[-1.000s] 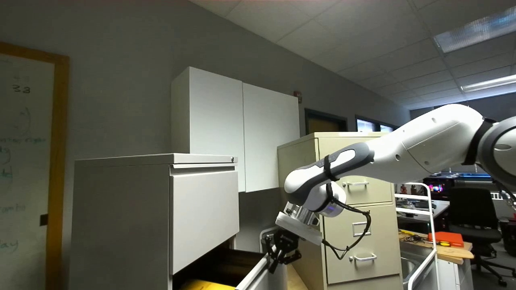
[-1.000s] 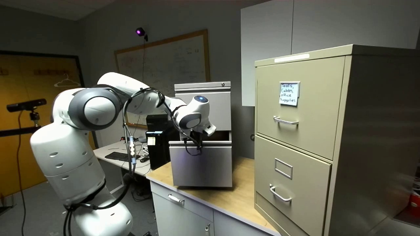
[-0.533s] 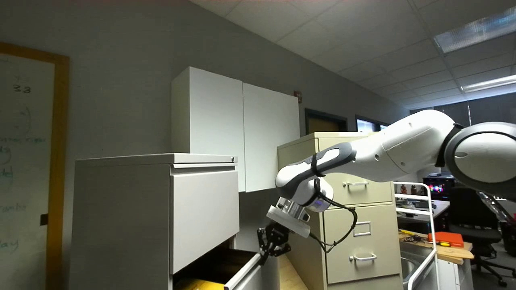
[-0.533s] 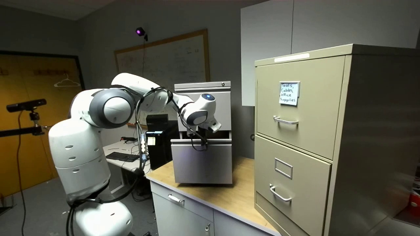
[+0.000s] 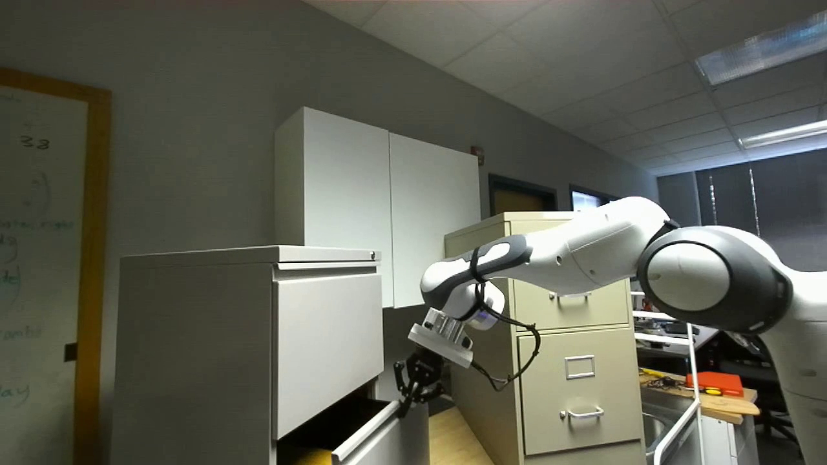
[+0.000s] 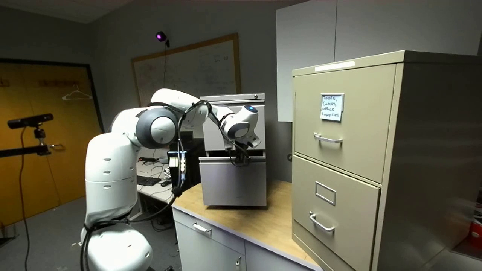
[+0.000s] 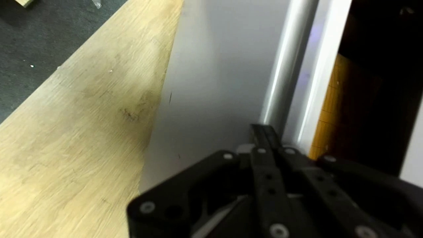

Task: Close the drawer on the left filing cabinet

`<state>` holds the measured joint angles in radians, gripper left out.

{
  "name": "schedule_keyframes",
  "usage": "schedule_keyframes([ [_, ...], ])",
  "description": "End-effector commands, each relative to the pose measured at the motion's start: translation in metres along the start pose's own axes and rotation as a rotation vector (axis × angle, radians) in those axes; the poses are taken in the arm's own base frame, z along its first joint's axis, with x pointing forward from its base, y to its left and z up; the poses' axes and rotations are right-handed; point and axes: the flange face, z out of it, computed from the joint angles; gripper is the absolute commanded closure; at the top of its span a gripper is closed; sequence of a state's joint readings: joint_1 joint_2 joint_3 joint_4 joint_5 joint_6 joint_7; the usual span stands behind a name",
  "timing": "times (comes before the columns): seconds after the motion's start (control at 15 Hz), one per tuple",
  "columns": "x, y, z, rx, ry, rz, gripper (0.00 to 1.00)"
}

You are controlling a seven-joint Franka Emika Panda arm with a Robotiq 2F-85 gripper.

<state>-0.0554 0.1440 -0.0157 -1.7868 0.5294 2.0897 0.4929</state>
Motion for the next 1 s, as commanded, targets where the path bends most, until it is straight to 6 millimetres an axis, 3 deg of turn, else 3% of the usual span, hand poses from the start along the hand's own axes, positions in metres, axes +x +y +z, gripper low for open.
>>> schedule_keyframes([
  [0.0, 0.03, -0.042, -0.003, 0.02, -0.006, -0.035, 1.0],
  [0.47, 0.044, -0.083, -0.005, -0.039, -0.048, -0.1, 1.0],
  [0.93, 0.052, -0.105, -0.018, -0.11, -0.075, -0.155, 1.0],
])
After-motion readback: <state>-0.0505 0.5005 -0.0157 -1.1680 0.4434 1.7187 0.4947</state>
